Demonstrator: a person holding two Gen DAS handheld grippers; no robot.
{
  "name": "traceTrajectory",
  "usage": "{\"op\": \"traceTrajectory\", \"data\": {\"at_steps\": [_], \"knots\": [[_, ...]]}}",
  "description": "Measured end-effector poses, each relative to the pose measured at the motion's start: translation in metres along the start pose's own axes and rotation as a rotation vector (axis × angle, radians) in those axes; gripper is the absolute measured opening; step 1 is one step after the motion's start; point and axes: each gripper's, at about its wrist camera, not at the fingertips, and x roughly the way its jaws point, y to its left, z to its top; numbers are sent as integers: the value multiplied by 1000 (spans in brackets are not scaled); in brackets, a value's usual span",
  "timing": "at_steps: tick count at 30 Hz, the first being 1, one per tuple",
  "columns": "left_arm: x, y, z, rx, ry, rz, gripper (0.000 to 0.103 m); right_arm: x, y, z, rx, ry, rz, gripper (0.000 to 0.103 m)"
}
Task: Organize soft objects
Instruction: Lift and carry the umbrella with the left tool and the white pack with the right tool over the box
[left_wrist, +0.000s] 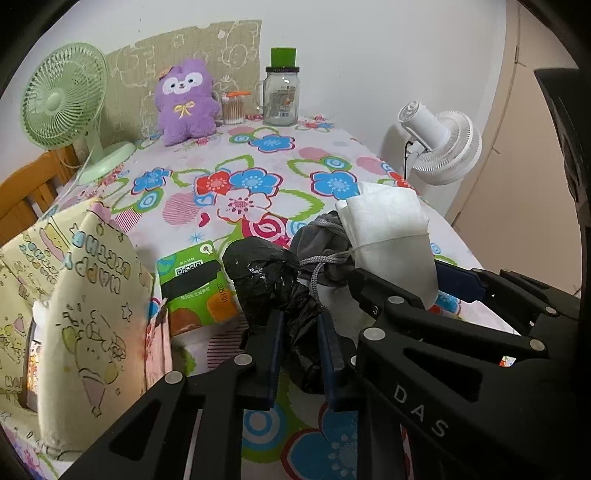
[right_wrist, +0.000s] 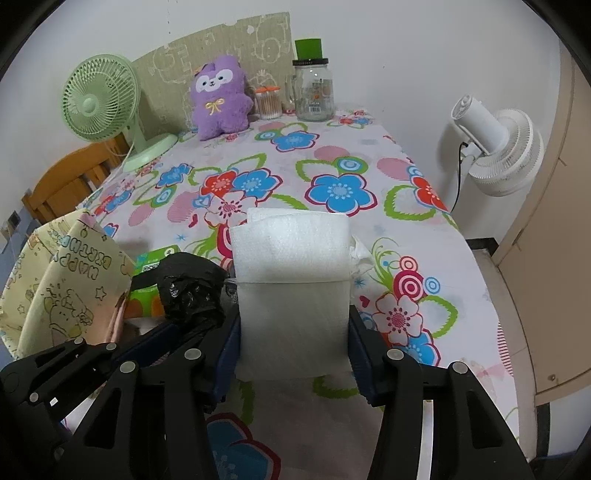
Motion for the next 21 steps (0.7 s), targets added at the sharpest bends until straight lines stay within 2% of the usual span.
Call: {"op": "traceTrajectory", "data": {"at_steps": [21], "knots": [[-39, -11, -8, 26, -84, 6, 17, -46, 7, -10, -4, -89, 7, 56]]}}
